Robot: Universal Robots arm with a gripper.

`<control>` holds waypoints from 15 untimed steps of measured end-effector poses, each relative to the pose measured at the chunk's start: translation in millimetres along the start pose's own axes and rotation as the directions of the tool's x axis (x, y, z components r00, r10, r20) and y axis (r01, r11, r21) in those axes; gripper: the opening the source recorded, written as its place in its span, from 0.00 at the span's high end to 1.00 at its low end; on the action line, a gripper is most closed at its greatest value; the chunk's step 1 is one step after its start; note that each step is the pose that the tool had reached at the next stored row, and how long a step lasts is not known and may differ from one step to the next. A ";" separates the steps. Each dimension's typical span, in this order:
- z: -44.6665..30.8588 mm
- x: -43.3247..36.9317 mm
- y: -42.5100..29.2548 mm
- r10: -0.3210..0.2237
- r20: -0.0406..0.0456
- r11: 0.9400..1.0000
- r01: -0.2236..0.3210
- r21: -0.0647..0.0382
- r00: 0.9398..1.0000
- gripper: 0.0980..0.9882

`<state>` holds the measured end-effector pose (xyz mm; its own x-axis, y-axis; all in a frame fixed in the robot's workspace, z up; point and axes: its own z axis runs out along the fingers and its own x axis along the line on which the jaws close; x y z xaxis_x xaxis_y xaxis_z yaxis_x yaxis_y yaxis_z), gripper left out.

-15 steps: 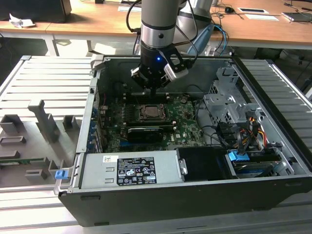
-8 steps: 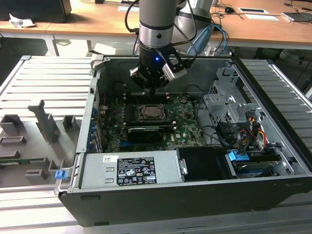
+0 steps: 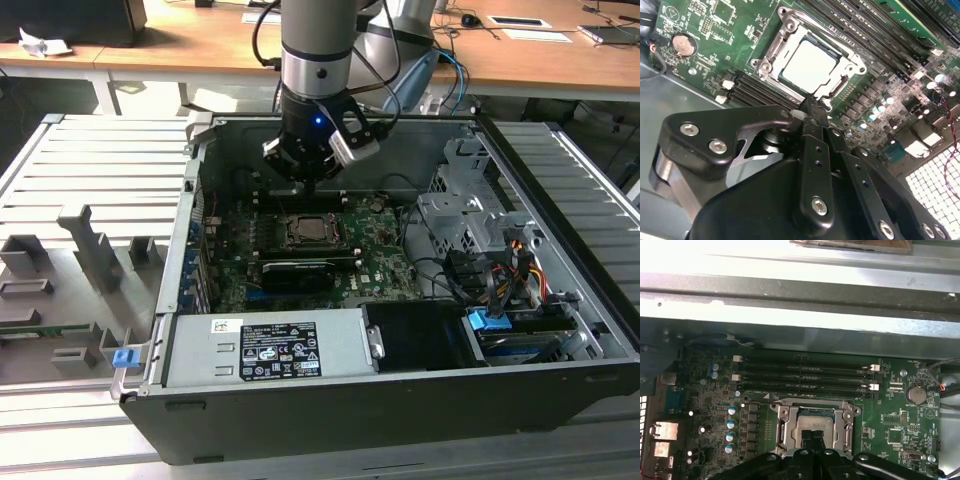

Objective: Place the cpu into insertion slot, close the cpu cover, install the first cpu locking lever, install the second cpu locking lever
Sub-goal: 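Install the first cpu locking lever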

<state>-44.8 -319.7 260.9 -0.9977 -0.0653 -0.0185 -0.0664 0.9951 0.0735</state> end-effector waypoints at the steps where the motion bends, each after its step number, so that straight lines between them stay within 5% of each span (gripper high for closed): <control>1: 0.0 1.5 0.1 0.000 0.000 1.000 0.000 0.000 1.000 0.99; 15: 0.8 21.2 1.3 0.010 0.001 1.000 -0.010 0.000 1.000 0.99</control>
<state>-66.0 -319.7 259.8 -0.9983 -0.0551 -0.0185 -0.0563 0.9957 0.0737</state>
